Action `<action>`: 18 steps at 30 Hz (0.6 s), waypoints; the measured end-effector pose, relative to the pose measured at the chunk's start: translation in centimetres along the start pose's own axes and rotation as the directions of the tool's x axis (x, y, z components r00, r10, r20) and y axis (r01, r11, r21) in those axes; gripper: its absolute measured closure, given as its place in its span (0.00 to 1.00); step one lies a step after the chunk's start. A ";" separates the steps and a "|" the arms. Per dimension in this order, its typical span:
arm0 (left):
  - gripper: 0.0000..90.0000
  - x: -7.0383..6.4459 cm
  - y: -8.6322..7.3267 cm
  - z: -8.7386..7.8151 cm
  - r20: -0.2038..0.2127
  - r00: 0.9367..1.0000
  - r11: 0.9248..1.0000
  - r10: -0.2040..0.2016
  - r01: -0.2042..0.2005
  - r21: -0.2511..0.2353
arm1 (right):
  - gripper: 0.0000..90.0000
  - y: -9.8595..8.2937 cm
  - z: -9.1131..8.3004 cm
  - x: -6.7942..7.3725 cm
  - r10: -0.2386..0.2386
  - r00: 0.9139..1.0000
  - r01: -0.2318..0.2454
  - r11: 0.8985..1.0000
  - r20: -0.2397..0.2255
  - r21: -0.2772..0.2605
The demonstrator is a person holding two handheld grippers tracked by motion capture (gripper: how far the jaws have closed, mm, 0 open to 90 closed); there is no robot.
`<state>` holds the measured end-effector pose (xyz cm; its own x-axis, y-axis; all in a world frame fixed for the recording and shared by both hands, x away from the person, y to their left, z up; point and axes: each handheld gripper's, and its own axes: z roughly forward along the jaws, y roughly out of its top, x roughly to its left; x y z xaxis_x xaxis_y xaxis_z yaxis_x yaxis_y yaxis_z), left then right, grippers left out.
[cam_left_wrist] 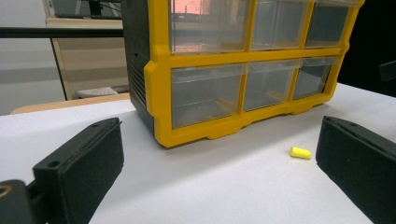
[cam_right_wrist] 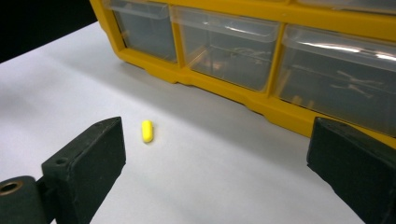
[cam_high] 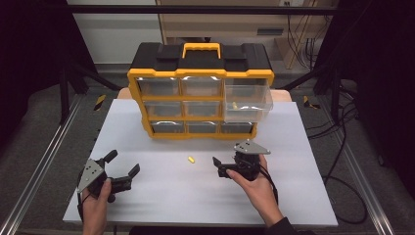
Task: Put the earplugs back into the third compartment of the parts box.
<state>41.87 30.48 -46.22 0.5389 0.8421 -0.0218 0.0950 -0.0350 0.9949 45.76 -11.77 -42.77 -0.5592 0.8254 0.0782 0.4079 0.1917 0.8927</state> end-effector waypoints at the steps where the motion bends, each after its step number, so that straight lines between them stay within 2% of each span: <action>1: 0.01 0.0 0.0 0.0 0.000 1.000 1.000 0.000 0.000 0.000 | 0.06 0.0 0.1 0.1 0.000 1.000 0.000 1.000 0.000 0.004; 4: 0.01 0.0 0.0 0.0 0.000 1.000 1.000 -0.002 0.002 -0.001 | 0.06 0.0 0.6 0.2 0.019 1.000 -0.019 1.000 -0.001 0.013; 11: 0.01 0.0 0.0 0.0 0.001 1.000 1.000 0.000 0.000 0.001 | 0.06 0.0 1.3 0.7 0.022 1.000 -0.022 0.999 -0.016 0.023; 18: 0.01 0.0 0.0 0.0 0.000 1.000 1.000 0.000 0.000 0.001 | 0.07 0.3 2.7 1.4 0.015 0.999 -0.013 0.997 -0.028 0.070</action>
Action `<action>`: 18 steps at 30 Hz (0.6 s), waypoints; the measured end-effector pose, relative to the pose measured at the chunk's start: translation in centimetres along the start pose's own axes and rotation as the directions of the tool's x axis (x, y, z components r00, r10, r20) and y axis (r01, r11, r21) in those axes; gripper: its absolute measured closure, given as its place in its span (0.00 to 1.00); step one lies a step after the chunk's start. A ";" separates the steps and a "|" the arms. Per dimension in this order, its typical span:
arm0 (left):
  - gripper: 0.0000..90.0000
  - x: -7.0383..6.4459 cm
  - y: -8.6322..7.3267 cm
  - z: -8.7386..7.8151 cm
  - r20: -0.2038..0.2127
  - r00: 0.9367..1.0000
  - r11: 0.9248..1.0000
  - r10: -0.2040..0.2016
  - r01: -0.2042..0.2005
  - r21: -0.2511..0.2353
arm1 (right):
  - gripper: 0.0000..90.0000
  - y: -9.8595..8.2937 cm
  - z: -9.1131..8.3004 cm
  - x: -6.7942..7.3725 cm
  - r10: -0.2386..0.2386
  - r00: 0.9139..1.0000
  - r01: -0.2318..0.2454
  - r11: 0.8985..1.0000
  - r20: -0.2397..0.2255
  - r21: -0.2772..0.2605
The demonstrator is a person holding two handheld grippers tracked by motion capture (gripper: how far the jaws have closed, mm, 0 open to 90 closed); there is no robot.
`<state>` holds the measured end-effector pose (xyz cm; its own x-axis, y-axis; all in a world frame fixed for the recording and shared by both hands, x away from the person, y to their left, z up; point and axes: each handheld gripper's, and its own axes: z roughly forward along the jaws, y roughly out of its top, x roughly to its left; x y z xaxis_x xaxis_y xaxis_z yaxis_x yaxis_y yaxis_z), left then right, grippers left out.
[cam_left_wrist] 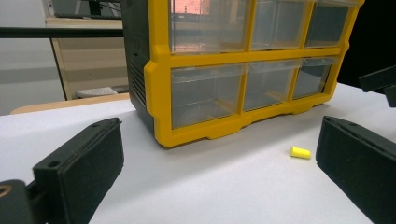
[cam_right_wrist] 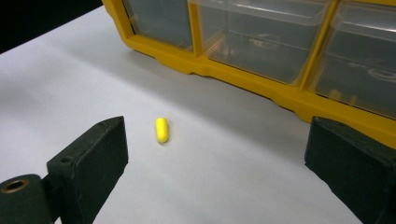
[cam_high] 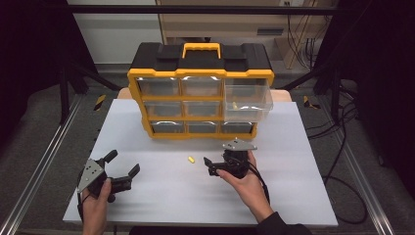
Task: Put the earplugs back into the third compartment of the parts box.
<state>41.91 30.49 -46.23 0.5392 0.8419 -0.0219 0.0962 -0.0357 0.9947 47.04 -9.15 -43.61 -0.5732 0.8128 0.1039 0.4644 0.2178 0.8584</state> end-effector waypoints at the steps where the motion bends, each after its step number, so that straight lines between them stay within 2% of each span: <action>1: 0.01 0.0 0.0 0.0 0.000 1.000 1.000 0.001 -0.001 0.001 | 0.07 0.0 0.4 0.2 -0.004 1.000 0.004 1.000 0.000 0.012; 4: 0.01 0.0 0.0 0.0 0.001 1.000 1.000 0.002 -0.002 -0.001 | 0.08 0.0 0.8 0.3 -0.012 1.000 0.012 1.000 0.002 0.027; 5: 0.01 0.0 0.0 0.0 0.001 1.000 1.000 0.001 -0.001 -0.001 | 0.08 0.0 1.2 0.3 0.003 1.000 -0.003 0.999 0.003 0.035; 18: 0.01 0.0 0.0 0.0 0.001 1.000 1.000 0.001 -0.001 -0.001 | 0.09 0.1 2.9 0.9 0.008 1.000 -0.008 0.997 -0.011 0.074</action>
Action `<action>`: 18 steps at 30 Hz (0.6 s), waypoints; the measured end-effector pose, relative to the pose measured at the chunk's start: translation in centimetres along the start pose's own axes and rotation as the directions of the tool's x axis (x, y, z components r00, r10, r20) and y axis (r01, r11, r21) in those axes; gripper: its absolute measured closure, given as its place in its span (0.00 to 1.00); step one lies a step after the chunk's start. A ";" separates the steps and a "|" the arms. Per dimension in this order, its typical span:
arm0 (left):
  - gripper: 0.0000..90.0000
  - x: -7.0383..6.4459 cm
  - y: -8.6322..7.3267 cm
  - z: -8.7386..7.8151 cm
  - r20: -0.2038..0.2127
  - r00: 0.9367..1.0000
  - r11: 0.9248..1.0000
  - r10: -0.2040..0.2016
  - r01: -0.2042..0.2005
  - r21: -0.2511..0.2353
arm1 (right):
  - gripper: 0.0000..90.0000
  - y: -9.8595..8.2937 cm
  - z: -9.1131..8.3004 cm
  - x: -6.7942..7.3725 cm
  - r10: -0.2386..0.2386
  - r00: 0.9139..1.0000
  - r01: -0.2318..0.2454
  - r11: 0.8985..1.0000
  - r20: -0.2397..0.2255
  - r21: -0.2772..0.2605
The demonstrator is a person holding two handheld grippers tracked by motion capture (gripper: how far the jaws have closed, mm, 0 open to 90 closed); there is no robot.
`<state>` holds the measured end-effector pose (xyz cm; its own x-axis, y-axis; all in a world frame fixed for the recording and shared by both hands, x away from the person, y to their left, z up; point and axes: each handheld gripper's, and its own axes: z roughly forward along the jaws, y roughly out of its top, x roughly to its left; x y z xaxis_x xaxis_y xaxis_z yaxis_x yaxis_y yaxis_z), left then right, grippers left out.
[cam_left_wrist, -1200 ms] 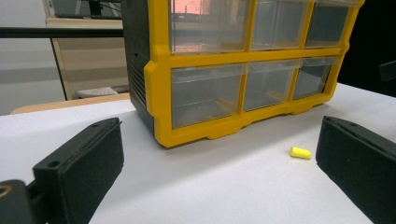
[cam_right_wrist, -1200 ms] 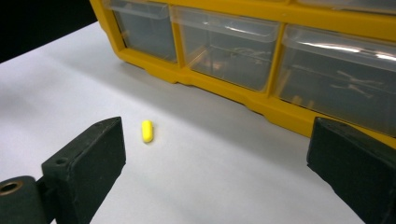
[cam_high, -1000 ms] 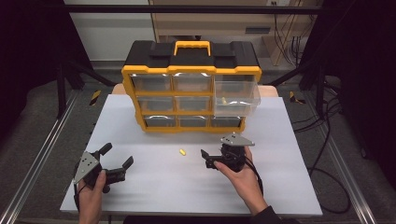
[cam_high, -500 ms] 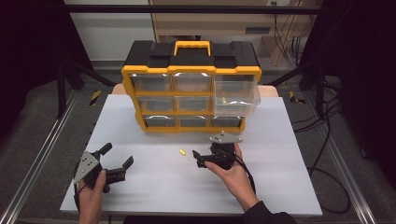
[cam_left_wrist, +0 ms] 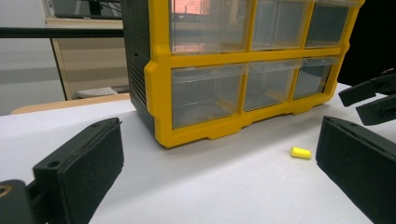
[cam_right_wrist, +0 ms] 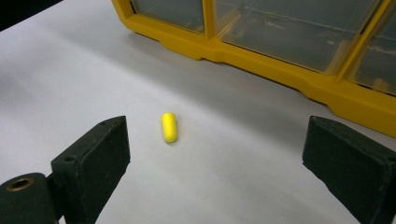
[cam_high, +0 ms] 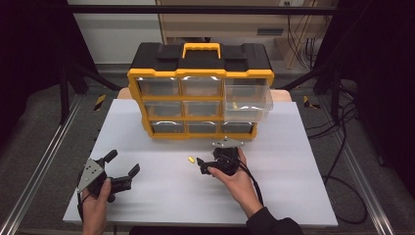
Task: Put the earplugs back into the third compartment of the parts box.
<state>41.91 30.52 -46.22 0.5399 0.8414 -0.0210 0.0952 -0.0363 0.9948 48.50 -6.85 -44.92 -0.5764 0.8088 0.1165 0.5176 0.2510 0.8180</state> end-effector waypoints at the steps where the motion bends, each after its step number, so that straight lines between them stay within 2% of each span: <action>1: 0.01 0.0 0.0 0.0 0.000 1.000 1.000 0.000 0.000 0.000 | 0.09 0.0 0.3 0.1 -0.010 1.000 0.010 1.000 0.000 0.009; 7: 0.01 0.0 0.0 0.1 0.003 1.000 1.000 0.001 -0.001 0.000 | 0.11 0.1 1.0 0.3 0.000 1.000 -0.001 0.999 0.011 0.044; 18: 0.01 0.0 0.0 0.0 0.004 1.000 1.000 0.001 -0.001 0.000 | 0.13 0.1 1.8 0.7 -0.003 1.000 0.003 0.998 0.000 0.064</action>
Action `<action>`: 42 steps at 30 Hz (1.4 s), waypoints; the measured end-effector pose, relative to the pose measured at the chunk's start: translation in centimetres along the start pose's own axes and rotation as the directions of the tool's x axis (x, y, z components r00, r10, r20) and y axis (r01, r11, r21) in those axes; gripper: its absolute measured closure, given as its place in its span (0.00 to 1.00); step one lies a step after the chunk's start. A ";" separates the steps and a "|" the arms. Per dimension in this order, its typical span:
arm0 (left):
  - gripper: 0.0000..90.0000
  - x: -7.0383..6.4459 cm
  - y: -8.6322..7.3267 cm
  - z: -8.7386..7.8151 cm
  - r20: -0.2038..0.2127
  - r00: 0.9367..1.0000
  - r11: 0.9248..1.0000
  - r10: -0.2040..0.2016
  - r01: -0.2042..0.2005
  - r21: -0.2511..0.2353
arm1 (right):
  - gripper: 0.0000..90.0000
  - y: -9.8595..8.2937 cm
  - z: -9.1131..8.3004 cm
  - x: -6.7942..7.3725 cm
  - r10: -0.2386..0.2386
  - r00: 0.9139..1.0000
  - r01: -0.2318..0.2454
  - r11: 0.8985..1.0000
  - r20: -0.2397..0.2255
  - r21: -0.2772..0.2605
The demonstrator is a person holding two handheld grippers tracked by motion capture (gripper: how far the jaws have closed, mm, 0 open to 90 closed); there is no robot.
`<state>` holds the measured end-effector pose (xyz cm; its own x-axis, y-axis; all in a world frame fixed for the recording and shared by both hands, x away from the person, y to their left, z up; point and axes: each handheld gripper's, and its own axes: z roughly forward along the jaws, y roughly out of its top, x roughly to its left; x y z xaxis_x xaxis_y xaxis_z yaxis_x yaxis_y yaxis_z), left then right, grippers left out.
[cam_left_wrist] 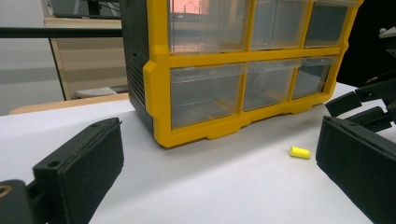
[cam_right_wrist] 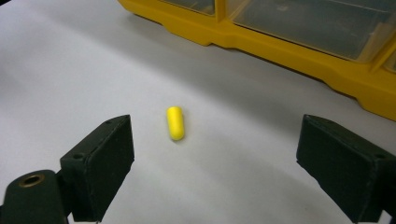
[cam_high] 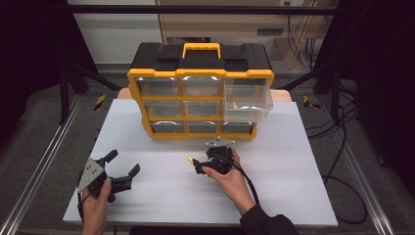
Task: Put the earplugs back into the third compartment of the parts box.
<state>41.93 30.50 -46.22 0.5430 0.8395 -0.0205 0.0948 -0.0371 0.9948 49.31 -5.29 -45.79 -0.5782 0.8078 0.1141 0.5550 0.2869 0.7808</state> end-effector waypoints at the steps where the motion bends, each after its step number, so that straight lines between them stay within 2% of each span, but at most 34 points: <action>1: 0.01 0.0 0.0 0.0 0.000 1.000 1.000 -0.001 0.001 0.000 | 0.13 0.0 0.1 0.1 0.003 1.000 -0.003 1.000 0.001 0.001; 7: 0.01 0.0 0.0 0.0 0.001 1.000 1.000 0.000 0.000 0.000 | 0.14 0.0 0.4 0.3 0.003 1.000 -0.003 1.000 -0.004 0.003; 10: 0.01 0.0 0.0 0.0 0.001 1.000 1.000 0.000 0.000 0.000 | 0.17 0.0 0.6 0.4 0.003 1.000 -0.003 1.000 -0.003 0.007; 13: 0.01 0.0 0.0 0.0 -0.001 1.000 1.000 -0.004 0.004 -0.001 | 0.27 0.0 0.9 0.5 0.005 1.000 -0.005 1.000 -0.009 0.005; 16: 0.01 0.1 0.0 0.0 0.000 1.000 1.000 -0.005 0.005 -0.001 | 0.32 0.0 1.2 0.6 -0.004 1.000 0.004 1.000 -0.014 0.010; 17: 0.01 0.1 0.0 0.0 0.001 1.000 1.000 -0.004 0.004 0.000 | 0.37 0.0 1.5 0.8 -0.012 1.000 0.012 1.000 -0.018 0.018; 18: 0.01 0.0 0.0 0.1 0.001 1.000 1.000 -0.005 0.005 0.000 | 0.37 0.0 1.5 0.8 -0.012 1.000 0.012 1.000 -0.018 0.018; 29: 0.01 0.1 0.0 0.1 0.003 1.000 1.000 -0.008 0.008 0.000 | 0.63 0.8 3.6 2.0 -0.060 0.998 0.061 0.996 -0.029 0.064; 31: 0.01 0.2 0.0 0.1 0.004 1.000 1.000 -0.011 0.011 -0.002 | 0.64 0.8 3.8 2.0 -0.056 0.998 0.058 0.996 -0.031 0.071; 34: 0.01 0.2 0.0 0.0 0.006 1.000 1.000 -0.009 0.009 -0.001 | 0.73 0.7 4.3 2.2 -0.079 0.996 0.082 0.993 -0.035 0.082; 38: 0.01 0.1 0.0 0.1 0.006 1.000 1.000 -0.010 0.010 -0.001 | 0.77 0.5 4.6 2.2 -0.087 0.996 0.090 0.991 -0.034 0.096; 41: 0.01 0.1 0.0 0.2 0.009 1.000 1.000 -0.007 0.007 0.004 | 0.85 0.5 4.8 2.1 -0.101 0.994 0.103 0.991 -0.029 0.089; 42: 0.01 0.0 0.0 0.2 0.009 1.000 1.000 -0.006 0.006 0.005 | 0.85 0.5 4.8 2.1 -0.101 0.994 0.103 0.991 -0.029 0.089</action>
<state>42.11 30.41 -46.25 0.5503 0.8345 -0.0270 0.1016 -0.0348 0.9942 51.24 -1.04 -48.12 -0.6483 0.7596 0.0521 0.5433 0.4137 0.7305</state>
